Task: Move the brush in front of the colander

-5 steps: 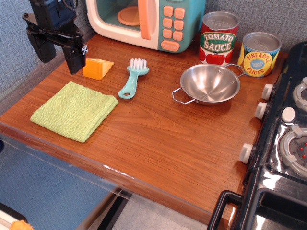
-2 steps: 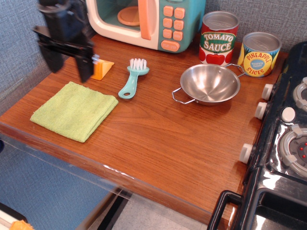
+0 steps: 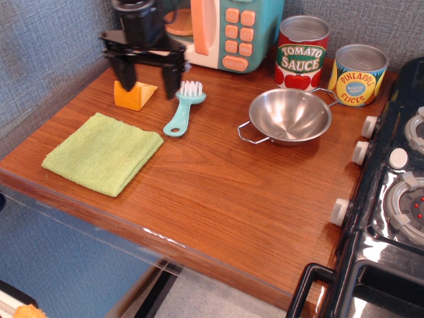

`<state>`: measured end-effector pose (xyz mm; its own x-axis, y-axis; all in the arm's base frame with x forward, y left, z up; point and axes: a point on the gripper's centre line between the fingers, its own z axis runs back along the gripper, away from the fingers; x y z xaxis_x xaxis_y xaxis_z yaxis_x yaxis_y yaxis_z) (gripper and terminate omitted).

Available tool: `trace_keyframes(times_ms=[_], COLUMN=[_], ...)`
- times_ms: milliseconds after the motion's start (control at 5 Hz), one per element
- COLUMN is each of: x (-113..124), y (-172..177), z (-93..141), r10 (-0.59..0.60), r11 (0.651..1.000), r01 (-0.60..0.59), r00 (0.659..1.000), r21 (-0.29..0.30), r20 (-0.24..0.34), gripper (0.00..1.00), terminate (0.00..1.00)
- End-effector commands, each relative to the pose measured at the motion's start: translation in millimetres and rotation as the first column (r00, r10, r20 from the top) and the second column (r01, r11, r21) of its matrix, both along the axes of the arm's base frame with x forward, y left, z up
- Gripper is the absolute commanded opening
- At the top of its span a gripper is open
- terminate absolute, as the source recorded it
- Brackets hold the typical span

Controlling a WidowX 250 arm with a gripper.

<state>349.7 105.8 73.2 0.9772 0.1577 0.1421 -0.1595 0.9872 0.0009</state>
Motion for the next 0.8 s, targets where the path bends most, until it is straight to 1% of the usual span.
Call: trace_keyframes(times_ms=[0,200,600], x=[38.7,50.7,65.5], y=[4.6,2.7,-8.6], z=[0.3,-6.9,-19.7], r10=[0.094,0.113,0.138], r11=[0.995,0.993,0.990], r01=[-0.095,-0.115,-0.138], r00=[0.995,0.992,0.989], r21=[0.026,0.031,0.002], r20=[0.043,0.052,0.062], gripper=[1.00,1.00,1.00], terminate=[0.00,0.00,0.00])
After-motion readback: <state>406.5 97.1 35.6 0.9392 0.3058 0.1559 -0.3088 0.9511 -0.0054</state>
